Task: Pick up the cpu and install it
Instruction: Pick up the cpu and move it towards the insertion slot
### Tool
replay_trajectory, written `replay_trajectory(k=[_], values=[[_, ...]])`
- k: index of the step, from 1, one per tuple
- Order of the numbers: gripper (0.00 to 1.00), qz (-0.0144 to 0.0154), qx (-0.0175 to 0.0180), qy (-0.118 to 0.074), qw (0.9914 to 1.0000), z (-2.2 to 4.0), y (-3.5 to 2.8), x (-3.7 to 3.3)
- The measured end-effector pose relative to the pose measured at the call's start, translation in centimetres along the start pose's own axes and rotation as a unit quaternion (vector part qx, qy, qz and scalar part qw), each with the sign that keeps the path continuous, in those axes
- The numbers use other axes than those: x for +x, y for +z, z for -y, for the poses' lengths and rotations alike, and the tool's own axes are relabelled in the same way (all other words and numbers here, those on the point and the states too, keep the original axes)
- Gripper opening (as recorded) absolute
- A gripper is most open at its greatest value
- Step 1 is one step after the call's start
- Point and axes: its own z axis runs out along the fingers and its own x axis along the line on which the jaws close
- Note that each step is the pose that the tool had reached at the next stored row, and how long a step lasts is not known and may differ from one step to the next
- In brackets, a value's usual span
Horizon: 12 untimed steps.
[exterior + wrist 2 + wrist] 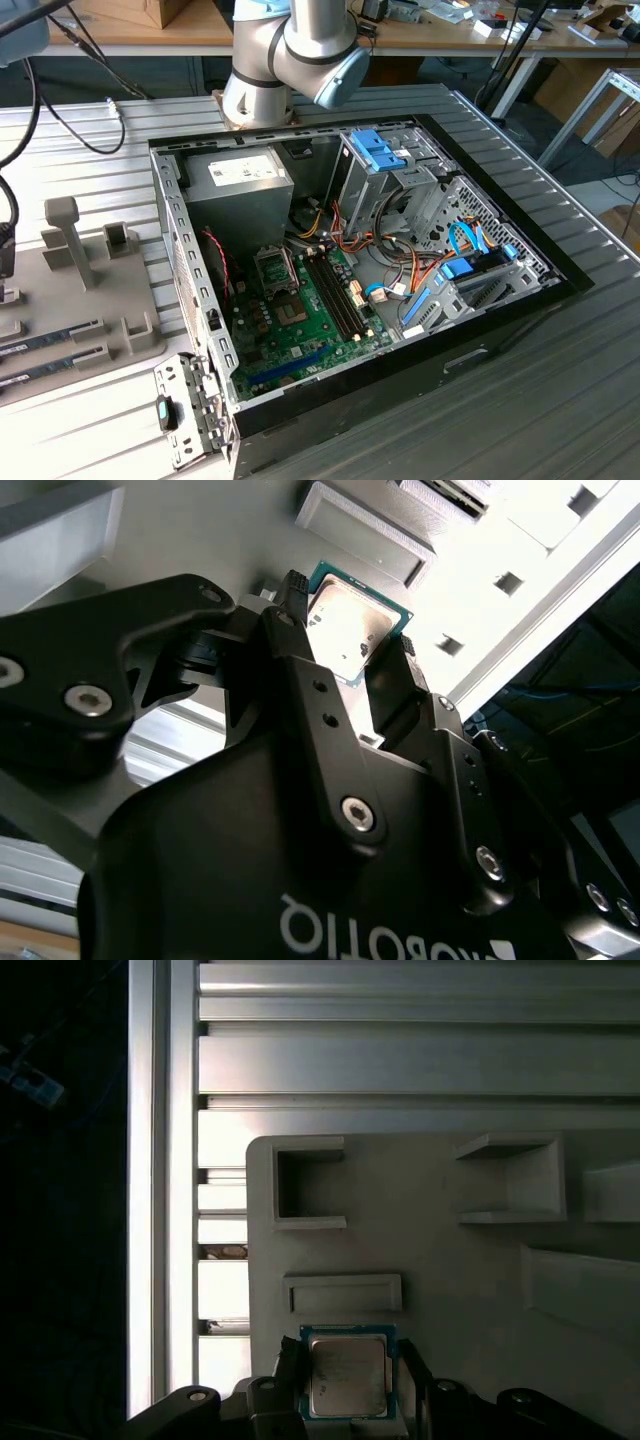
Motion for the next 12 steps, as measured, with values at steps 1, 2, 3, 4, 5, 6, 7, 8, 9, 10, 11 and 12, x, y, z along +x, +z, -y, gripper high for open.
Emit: replay_trajectory(k=[1, 2, 3, 4, 5, 6, 7, 8, 9, 10, 11, 12], values=[[0.47, 0.0000, 0.0000, 0.000, 1.00000, 0.00, -0.05, 0.00], [0.47, 0.0000, 0.0000, 0.000, 1.00000, 0.00, -0.08, 0.00], [0.47, 0.0000, 0.0000, 0.000, 1.00000, 0.00, -0.09, 0.00], [0.47, 0.0000, 0.0000, 0.000, 1.00000, -0.01, -0.11, 0.00], [0.47, 0.0000, 0.0000, 0.000, 1.00000, 0.00, -0.14, 0.00], [0.47, 0.0000, 0.0000, 0.000, 1.00000, -0.01, -0.15, 0.00], [0.47, 0.0000, 0.0000, 0.000, 1.00000, -0.01, -0.34, -0.01], [0.47, 0.0000, 0.0000, 0.000, 1.00000, -0.01, -0.49, -0.01], [0.47, 0.0000, 0.0000, 0.000, 1.00000, -0.01, -0.50, -0.01], [0.47, 0.0000, 0.0000, 0.000, 1.00000, -0.01, -0.51, -0.01], [0.47, 0.0000, 0.0000, 0.000, 1.00000, -0.01, -0.53, -0.01], [0.47, 0.0000, 0.0000, 0.000, 1.00000, -0.02, -0.55, -0.01]])
